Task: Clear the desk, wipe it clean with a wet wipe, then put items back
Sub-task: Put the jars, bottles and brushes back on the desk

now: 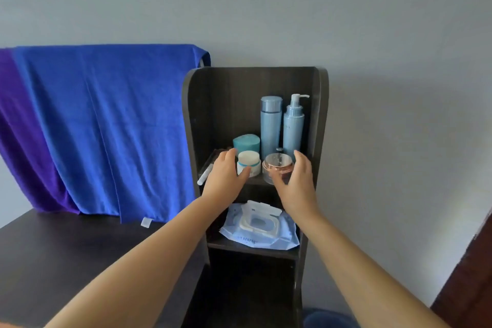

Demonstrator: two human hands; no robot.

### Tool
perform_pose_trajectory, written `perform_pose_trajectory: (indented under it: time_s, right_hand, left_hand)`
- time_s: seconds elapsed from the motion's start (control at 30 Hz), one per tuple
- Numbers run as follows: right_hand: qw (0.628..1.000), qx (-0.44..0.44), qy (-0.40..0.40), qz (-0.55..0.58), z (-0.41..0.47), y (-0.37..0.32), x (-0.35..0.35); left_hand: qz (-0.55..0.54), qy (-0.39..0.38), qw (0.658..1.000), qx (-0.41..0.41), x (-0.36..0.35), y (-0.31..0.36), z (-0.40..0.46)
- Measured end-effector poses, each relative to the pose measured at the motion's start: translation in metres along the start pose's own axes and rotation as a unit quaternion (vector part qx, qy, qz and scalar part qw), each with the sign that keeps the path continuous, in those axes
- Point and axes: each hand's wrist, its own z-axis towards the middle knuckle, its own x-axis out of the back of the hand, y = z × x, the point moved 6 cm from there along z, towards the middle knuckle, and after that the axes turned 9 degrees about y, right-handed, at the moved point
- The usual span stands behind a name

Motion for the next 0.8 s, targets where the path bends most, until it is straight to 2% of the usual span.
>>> perform_pose_trajectory:
  time_s: [0.13, 0.23, 0.33, 0.6, 0.8]
  right_hand:
    - [0.998, -0.047, -0.017, -0.045, 0.008, 0.011, -0.018]
    - [0.996, -0.038, -0.027, -0.082, 0.012, 0.012, -0.022]
    - [0.997, -0.042, -0.009, -0.071, 0.012, 0.012, -0.021]
    - [0.997, -0.061, 0.023, 0.034, 0.010, 0.004, -0.010]
    - [0.990, -0.028, -0.055, 0.124, -0.032, -0.052, -0.021]
  left_hand:
    - [0.038, -0.047, 0.998, 0.023, -0.021, -0.007, 0.020]
    - [0.058, -0.041, 0.997, 0.022, -0.030, -0.008, 0.026]
    - [0.060, -0.029, 0.998, 0.023, -0.033, -0.010, 0.030]
    - [-0.093, 0.012, 0.995, -0.013, 0.007, -0.008, 0.020]
    - [-0.172, 0.033, 0.985, -0.001, 0.076, -0.046, -0.024]
